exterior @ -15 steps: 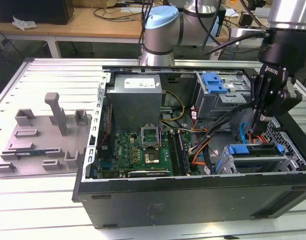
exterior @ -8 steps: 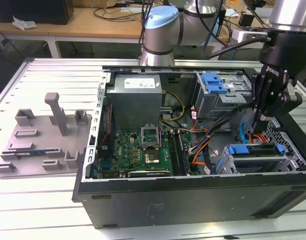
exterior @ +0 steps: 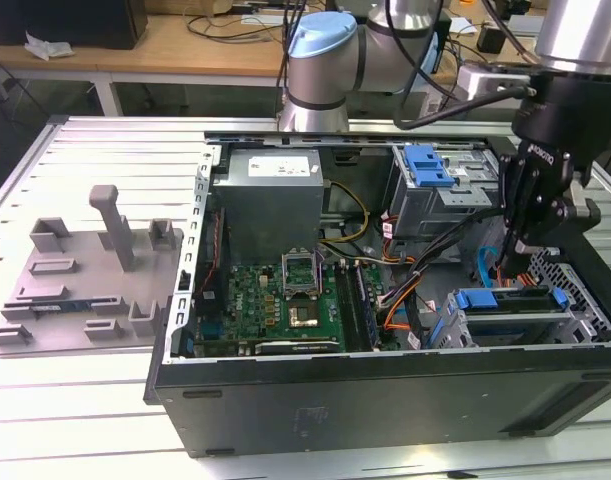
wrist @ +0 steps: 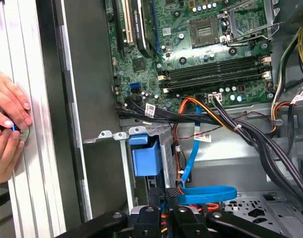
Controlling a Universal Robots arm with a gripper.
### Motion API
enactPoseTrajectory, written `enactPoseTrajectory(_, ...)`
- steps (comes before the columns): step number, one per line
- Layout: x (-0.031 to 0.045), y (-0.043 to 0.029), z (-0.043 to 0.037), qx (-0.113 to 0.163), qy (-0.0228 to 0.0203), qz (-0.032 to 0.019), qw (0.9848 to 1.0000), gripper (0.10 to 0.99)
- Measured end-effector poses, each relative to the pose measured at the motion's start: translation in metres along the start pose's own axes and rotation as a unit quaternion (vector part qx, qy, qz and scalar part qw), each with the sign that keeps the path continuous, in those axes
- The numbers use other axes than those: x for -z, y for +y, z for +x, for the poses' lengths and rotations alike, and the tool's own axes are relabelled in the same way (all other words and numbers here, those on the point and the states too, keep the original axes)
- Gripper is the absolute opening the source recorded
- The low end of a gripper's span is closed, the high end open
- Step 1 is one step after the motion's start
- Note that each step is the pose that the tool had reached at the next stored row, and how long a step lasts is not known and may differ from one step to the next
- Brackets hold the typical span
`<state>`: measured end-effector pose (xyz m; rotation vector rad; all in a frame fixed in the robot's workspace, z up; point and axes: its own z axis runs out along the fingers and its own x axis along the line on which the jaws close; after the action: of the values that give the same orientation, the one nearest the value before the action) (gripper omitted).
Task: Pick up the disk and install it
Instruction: 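Insert the second disk wire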
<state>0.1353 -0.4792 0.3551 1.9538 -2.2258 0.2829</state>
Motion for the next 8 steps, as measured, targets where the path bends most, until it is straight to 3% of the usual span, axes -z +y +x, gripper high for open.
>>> enactPoseTrajectory(4, -0.0006, -0.0003, 0.0024, 0.002, -0.015, 0.0057, 0.9999, 0.161)
enactPoseTrajectory(6, -0.0009, -0.0004, 0.0035, 0.004, -0.028, 0.0102, 0.9995, 0.161)
enactPoseTrajectory(7, -0.0014, -0.0008, 0.0053, 0.006, -0.0369, 0.0116, 0.9992, 0.161)
enactPoseTrajectory(8, -0.0021, -0.0009, 0.008, 0.006, -0.0421, 0.0119, 0.999, 0.161)
